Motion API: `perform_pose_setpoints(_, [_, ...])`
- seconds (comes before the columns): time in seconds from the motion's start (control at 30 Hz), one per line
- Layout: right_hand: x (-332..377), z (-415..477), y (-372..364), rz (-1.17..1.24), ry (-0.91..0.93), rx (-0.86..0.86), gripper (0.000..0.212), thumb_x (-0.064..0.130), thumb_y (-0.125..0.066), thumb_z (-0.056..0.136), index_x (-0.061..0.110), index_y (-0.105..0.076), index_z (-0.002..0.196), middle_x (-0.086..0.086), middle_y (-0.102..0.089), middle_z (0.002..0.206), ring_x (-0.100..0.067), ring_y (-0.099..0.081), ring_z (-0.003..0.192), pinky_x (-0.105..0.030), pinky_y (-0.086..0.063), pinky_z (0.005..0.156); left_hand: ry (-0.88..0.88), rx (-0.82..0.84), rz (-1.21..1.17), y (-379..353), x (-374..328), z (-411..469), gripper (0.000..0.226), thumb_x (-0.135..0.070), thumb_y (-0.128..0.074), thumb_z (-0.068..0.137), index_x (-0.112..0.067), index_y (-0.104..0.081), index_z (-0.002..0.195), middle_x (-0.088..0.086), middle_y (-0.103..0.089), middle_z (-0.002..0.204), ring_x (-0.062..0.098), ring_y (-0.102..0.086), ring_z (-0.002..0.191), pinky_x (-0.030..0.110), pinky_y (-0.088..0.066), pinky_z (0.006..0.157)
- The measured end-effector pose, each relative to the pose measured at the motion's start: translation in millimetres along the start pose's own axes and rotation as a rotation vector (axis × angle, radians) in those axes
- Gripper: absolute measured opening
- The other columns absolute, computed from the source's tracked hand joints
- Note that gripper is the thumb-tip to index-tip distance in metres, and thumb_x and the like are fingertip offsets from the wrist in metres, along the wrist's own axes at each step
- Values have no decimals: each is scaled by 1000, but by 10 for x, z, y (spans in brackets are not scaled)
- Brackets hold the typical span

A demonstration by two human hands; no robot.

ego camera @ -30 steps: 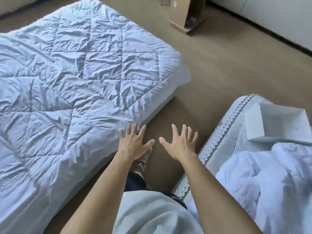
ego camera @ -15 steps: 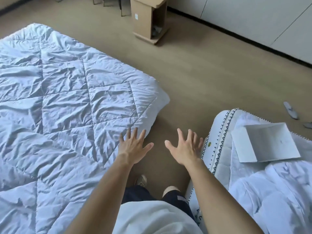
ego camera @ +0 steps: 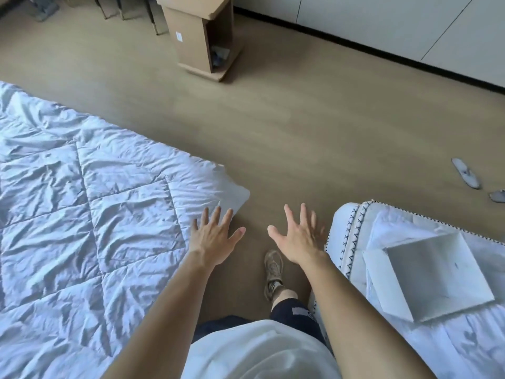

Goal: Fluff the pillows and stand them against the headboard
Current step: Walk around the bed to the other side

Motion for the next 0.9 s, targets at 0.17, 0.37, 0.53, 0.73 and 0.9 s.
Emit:
perform_pose_setpoints(0.17, [-167,899,522,-34,41,29,82,75,-30,85,36,-17,156,-11,-5,165,-37,-8,148,-58,-8,118,77,2,-61,410,-399,756,73,-72,-15,92,-35,-10,155,0,-7,166,28,3,152,54,-8,121])
perform_pose_setpoints(0.37, [-133,1897,1051,-79,69,32,82,77,-29,84,36,-20,154,-12,-12,163,-36,-16,145,-56,-12,117,146,-12,-95,866,-599,1564,73,-73,-17,92,-37,-11,155,-1,-9,165,28,0,152,54,-10,120])
perform_pose_setpoints(0.53, [136,2718,1348,-130,120,72,83,77,-31,83,36,-19,154,-12,-12,163,-35,-10,148,-57,-7,118,161,-61,-106,1274,-587,2349,75,-73,-20,92,-35,-11,155,1,-14,164,30,-6,151,53,-17,118])
perform_pose_setpoints(0.73, [931,3876,1868,-223,223,48,81,75,-31,84,34,-22,154,-13,-18,161,-34,-12,147,-56,-11,117,228,-129,-154,1919,-235,3378,75,-73,-21,91,-34,-14,155,2,-15,164,30,-8,151,52,-19,117])
perform_pose_setpoints(0.9, [1807,4671,2269,-272,327,49,81,76,-29,84,34,-22,154,-12,-19,160,-33,-15,145,-56,-15,115,306,-118,-178,2394,198,3991,75,-73,-19,91,-33,-12,155,3,-13,164,31,-6,151,53,-17,117])
Point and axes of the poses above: each hand's wrist, its own z-axis towards the middle knuckle, its own y-axis out of the back of the hand, x = y × z, the point moved 4 cm from there along z, towards the middle knuckle
